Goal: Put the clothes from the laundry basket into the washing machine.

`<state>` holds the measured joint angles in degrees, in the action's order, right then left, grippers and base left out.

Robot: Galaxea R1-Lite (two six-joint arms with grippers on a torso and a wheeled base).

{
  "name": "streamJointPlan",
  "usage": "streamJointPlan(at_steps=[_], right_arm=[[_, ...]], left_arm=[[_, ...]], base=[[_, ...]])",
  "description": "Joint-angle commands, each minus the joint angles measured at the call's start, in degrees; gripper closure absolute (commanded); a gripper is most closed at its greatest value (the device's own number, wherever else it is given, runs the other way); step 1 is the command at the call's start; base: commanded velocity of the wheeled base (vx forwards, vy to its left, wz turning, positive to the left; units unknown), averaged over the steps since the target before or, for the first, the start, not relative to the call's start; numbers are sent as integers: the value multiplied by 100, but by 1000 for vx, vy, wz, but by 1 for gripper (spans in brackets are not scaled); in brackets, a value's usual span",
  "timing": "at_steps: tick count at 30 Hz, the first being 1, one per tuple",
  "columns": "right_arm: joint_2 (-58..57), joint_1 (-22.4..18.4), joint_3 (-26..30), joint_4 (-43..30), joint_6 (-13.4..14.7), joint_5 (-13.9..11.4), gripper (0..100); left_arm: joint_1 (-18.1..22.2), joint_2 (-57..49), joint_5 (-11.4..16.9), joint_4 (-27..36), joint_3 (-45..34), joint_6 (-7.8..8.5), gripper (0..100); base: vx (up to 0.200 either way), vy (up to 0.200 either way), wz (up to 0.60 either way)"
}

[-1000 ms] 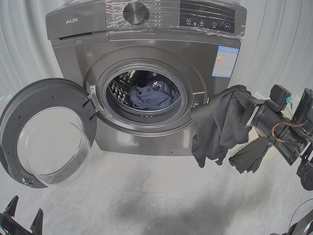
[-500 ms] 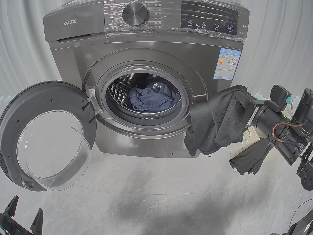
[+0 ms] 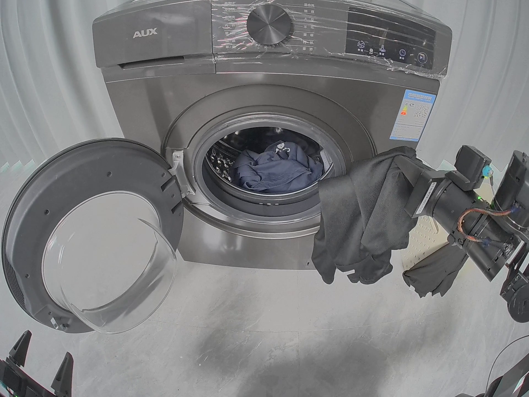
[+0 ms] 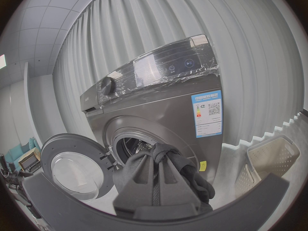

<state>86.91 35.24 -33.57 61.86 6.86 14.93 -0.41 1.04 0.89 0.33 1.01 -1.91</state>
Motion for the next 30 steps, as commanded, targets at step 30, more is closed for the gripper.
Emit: streamJointPlan(at_steps=[30], right_arm=[[1346,870,-1178,90,518,194,100]], left_arm=[[-152,2770,2099,-1237,1252,130,0]], base=[[0,0,0]])
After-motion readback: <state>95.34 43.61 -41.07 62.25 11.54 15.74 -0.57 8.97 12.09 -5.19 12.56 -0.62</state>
